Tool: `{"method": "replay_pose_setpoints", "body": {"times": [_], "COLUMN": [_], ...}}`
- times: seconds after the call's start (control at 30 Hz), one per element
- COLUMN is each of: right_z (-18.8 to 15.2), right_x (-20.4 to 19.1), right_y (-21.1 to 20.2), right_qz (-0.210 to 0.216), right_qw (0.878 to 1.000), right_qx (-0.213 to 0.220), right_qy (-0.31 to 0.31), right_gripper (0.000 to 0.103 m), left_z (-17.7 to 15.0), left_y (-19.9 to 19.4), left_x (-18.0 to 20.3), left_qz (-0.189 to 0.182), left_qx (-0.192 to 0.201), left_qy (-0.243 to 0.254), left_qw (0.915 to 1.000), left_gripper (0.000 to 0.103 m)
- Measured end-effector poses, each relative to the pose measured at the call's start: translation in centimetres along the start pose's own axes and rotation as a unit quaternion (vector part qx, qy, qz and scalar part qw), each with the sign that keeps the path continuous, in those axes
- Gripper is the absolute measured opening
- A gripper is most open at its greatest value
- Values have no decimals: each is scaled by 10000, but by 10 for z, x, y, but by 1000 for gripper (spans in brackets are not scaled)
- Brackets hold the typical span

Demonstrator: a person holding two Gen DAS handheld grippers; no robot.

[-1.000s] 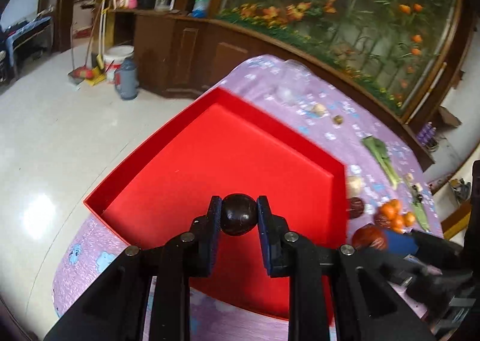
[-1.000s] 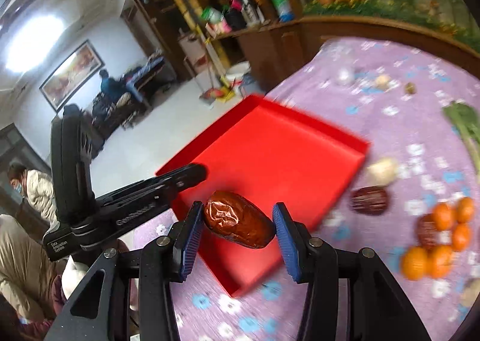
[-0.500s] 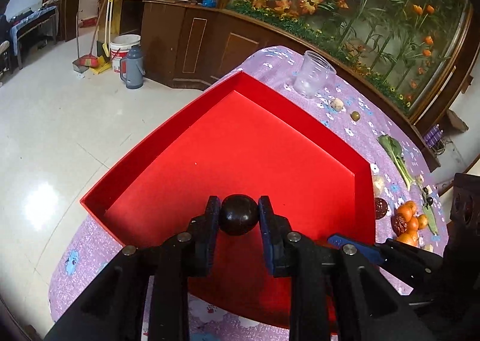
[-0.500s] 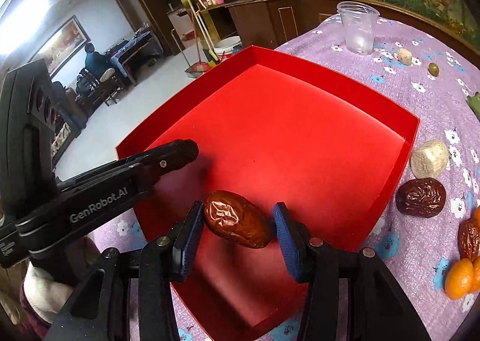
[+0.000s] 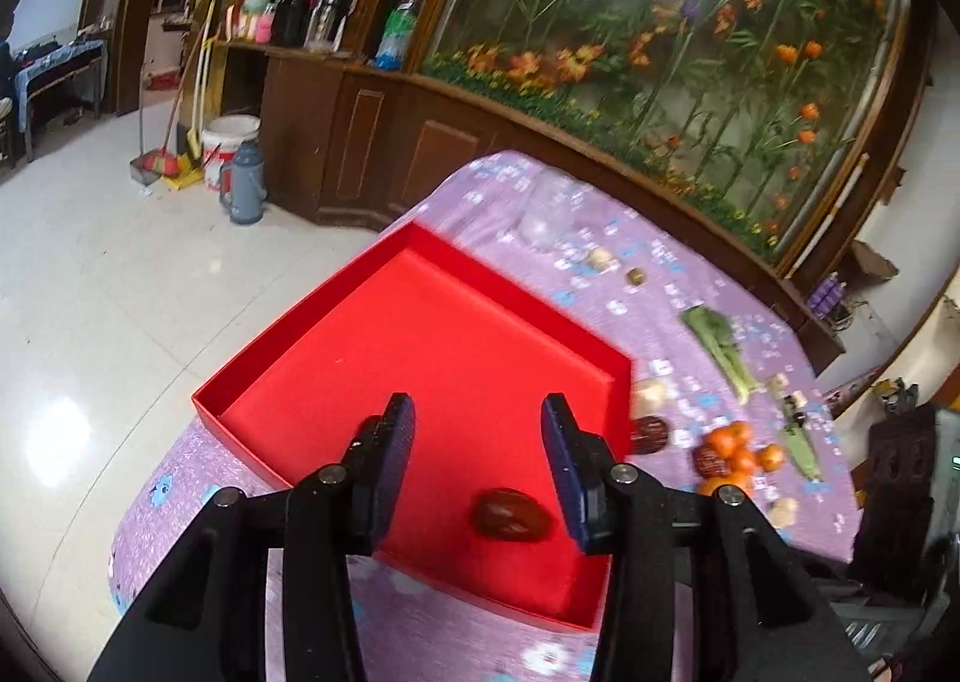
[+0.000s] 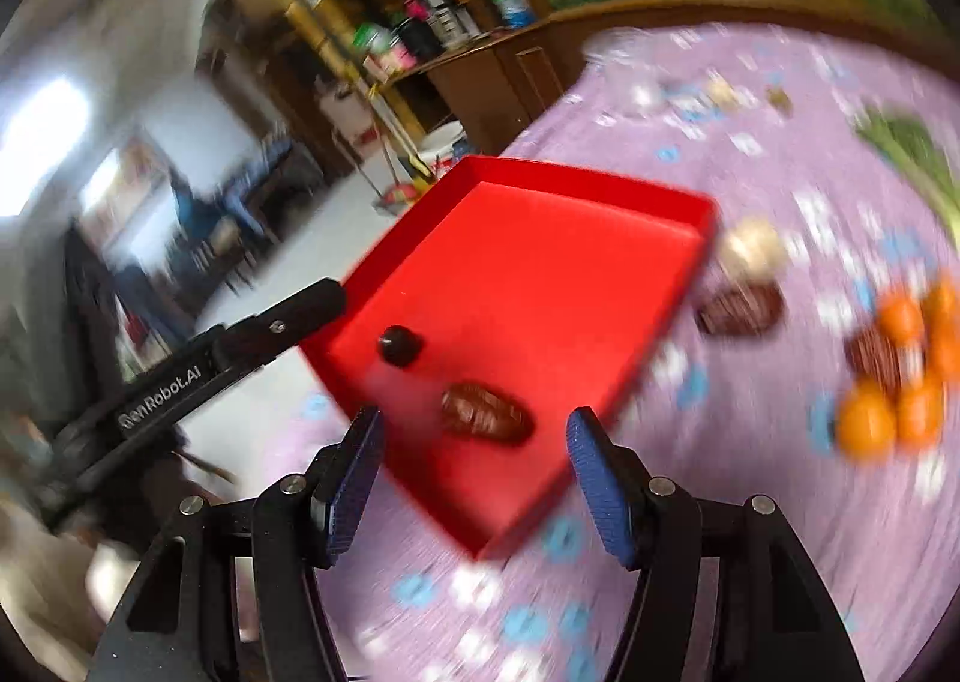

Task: Organize fruits
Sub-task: 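Lift both open tools away from the tray back over the table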

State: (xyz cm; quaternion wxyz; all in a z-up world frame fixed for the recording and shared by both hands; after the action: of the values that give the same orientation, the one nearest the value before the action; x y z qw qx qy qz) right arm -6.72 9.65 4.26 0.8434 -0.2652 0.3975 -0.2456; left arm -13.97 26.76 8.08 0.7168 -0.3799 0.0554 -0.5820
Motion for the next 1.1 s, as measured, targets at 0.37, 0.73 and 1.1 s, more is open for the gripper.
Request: {"method": "replay_pose_setpoints", "body": {"times": [0.37, 0.73, 1.1], "right_z": [-19, 48, 142], "right_x": [22, -37, -45], "right_y": [-161, -411, -518], "right_qz": [409, -768, -2377], "right_qw": [9905, 9601, 9247], "right_qx": [963, 2690, 2966], "right_qy": [889, -25, -234], "right_gripper": [68, 68, 91], "left_z": [6, 105, 167], "left_y": [-113, -250, -197], "left_x": [101, 181, 213], "left_qz": [-1164, -1588, -559], "left_qx": [761, 1657, 1472], "left_qy": [610, 1460, 2161], "left_qw": [9884, 9623, 9636], "left_gripper": [43, 44, 75]}}
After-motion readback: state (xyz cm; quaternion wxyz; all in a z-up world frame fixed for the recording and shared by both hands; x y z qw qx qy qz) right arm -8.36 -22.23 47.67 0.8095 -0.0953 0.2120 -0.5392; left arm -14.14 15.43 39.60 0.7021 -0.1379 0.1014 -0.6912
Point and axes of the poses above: each gripper's, at about its wrist camera, not at the fingertips, and y roughly the way its jaws point, x to its right, z to its top, the point moved 4 cm from there along y, roughly the way its jaws point, and after that the axes turned 1 degree about -y, right-handed, at the moved point
